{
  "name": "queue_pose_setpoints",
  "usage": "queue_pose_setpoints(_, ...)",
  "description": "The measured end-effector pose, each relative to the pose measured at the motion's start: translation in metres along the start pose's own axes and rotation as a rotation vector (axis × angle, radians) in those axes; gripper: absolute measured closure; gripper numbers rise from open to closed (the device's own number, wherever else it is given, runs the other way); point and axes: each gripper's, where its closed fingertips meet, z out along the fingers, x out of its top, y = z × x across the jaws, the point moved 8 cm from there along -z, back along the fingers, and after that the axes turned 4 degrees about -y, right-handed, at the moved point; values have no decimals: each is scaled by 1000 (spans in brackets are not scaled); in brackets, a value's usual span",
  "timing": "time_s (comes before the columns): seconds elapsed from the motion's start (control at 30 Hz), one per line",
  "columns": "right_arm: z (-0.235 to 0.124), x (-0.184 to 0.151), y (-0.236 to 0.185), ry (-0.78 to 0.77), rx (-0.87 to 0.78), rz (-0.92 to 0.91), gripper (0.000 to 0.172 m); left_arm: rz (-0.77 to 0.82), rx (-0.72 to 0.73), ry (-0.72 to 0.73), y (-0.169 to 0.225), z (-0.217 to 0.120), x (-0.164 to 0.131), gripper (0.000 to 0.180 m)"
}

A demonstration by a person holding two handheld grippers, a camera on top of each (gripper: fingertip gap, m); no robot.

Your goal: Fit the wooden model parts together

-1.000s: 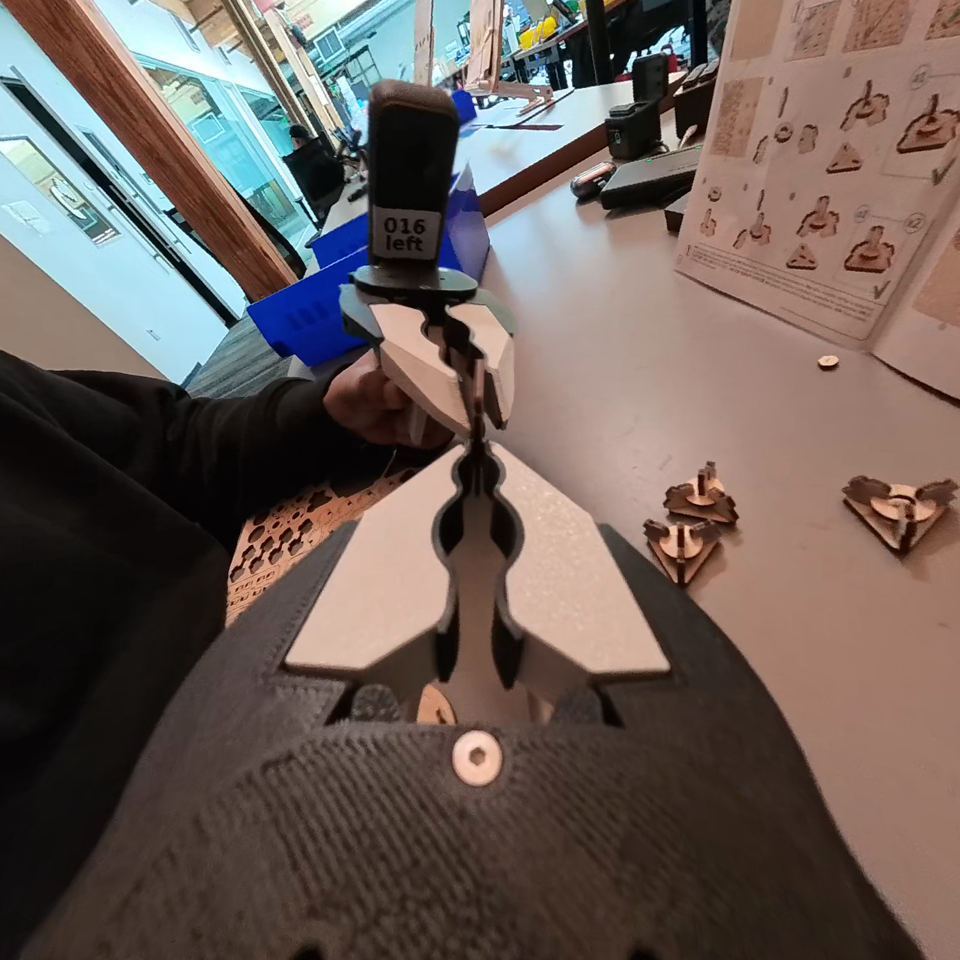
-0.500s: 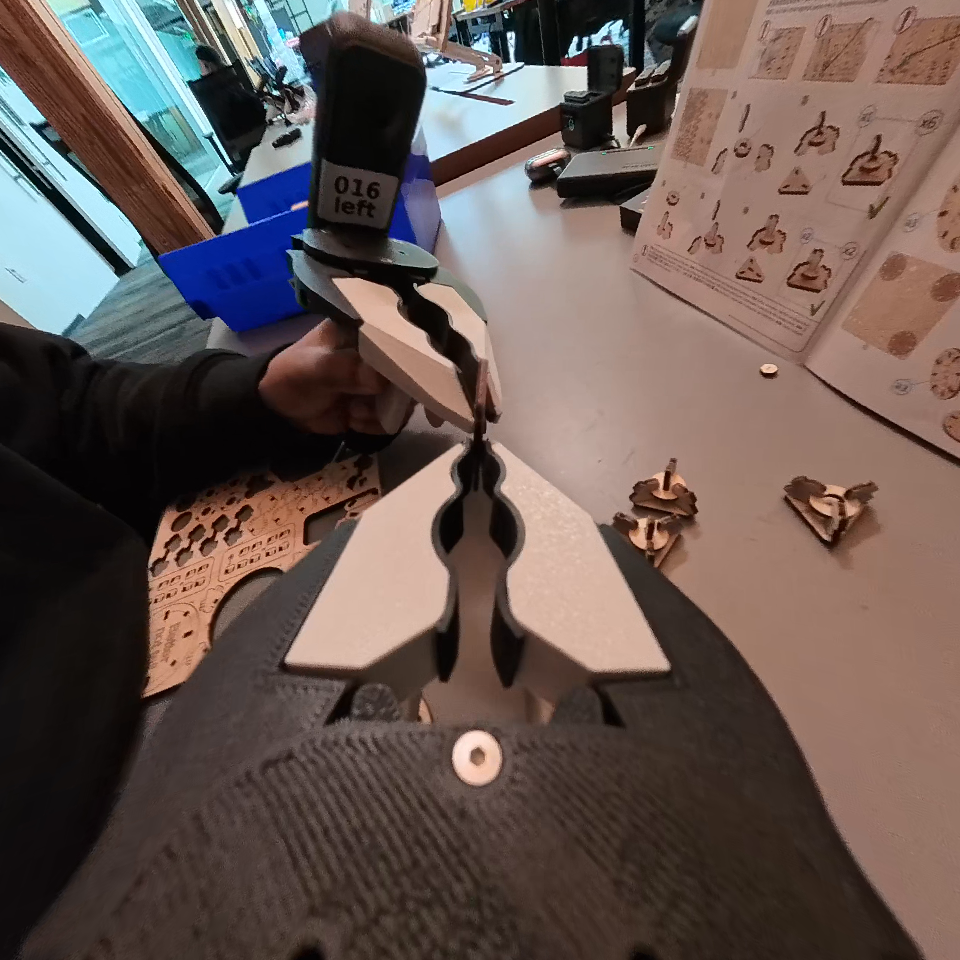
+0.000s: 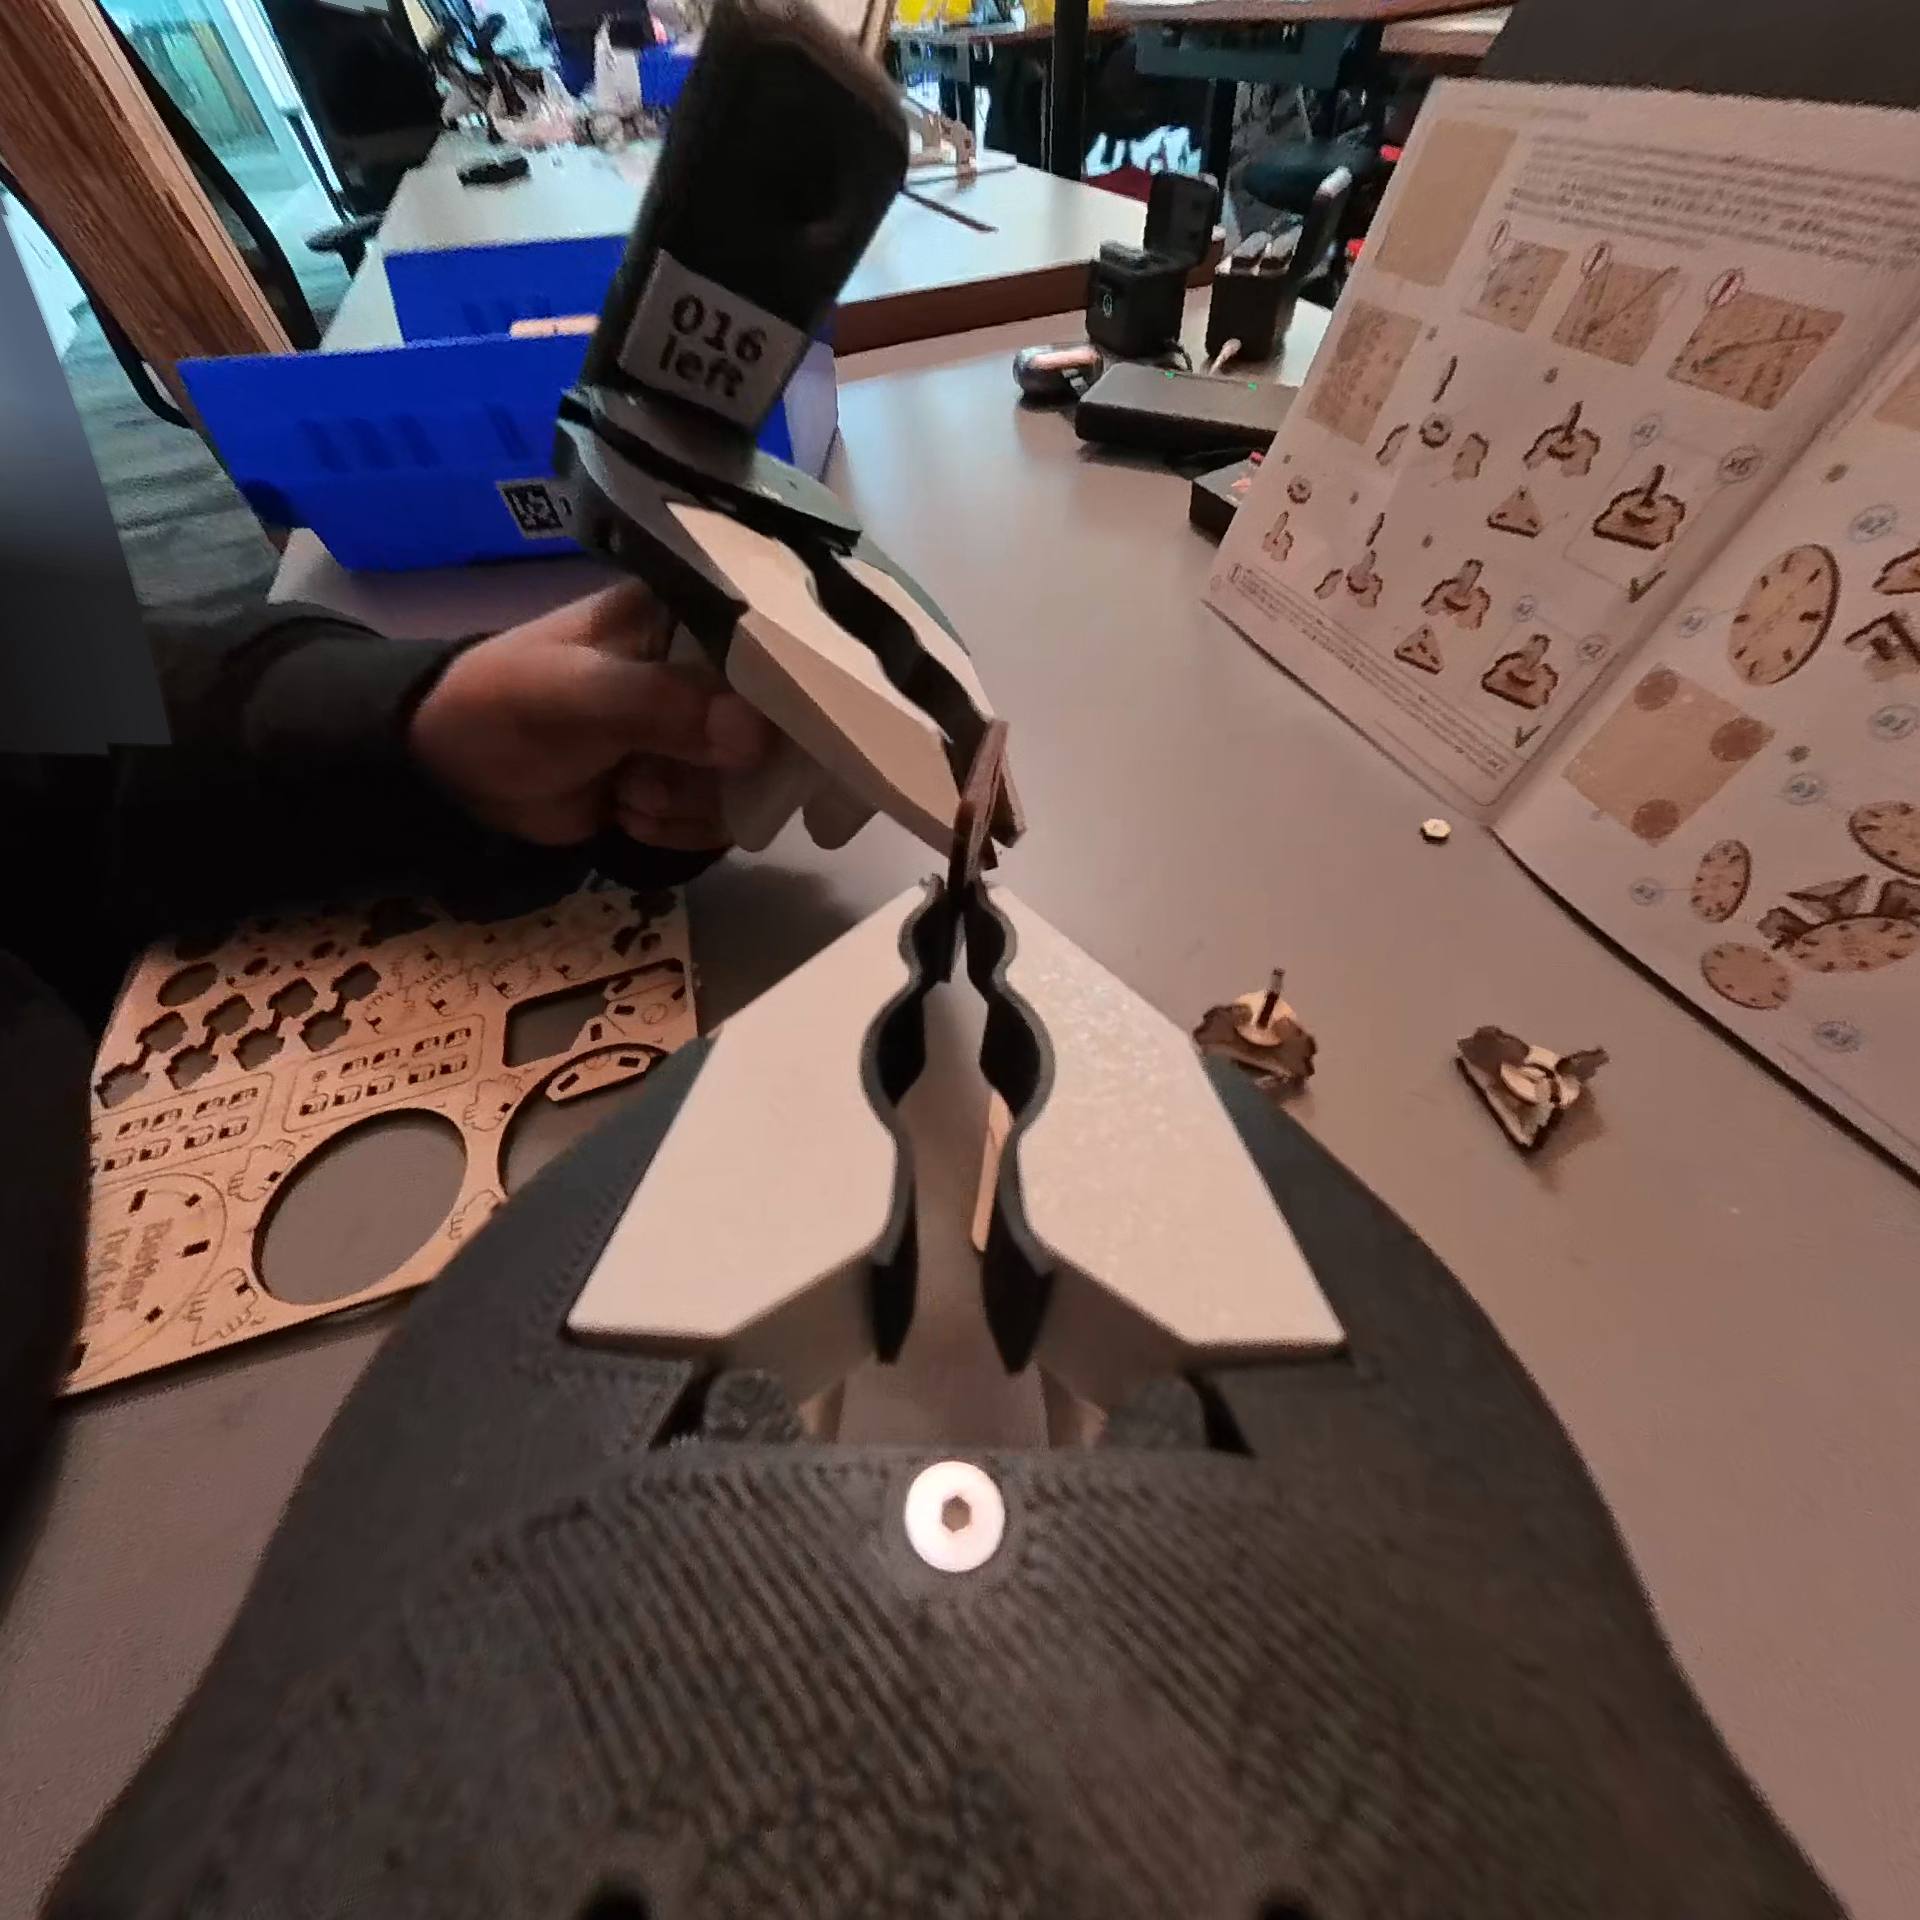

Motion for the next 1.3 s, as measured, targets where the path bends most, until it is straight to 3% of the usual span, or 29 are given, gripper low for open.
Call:
queue_pose_setpoints(0.2,-5,7,-1,7,-131,-237,171,169,49,10,7,1,6,178)
queue_pose_setpoints(0.27,-11,9,-1,41,-243,-395,171,165,44,33,9,-2,8,165)
queue_pose_setpoints(0.37,-17,9,-6,60,-421,-715,171,38,-129,70,8,-6,10,163)
queue_pose_setpoints(0.53,-7,-1,-22,-34,-604,-1137,171,-251,-444,101,4,1,4,155)
queue_pose_setpoints(0.67,-2,-9,-27,-69,-688,-1353,171,-358,-505,67,0,8,-3,155)
queue_pose_setpoints(0.8,1,-13,-28,-109,-703,-1429,171,-337,-372,24,-6,11,-7,152)
queue_pose_setpoints(1.0,8,-24,-30,-222,-704,-1621,171,-153,-113,-45,-10,7,-5,146)
queue_pose_setpoints(1.13,12,-30,-32,-262,-694,-1686,171,-102,-26,-100,-9,9,-8,157)
queue_pose_setpoints(1.3,14,-35,-31,-311,-674,-1718,171,-119,-27,-95,-11,6,-7,173)
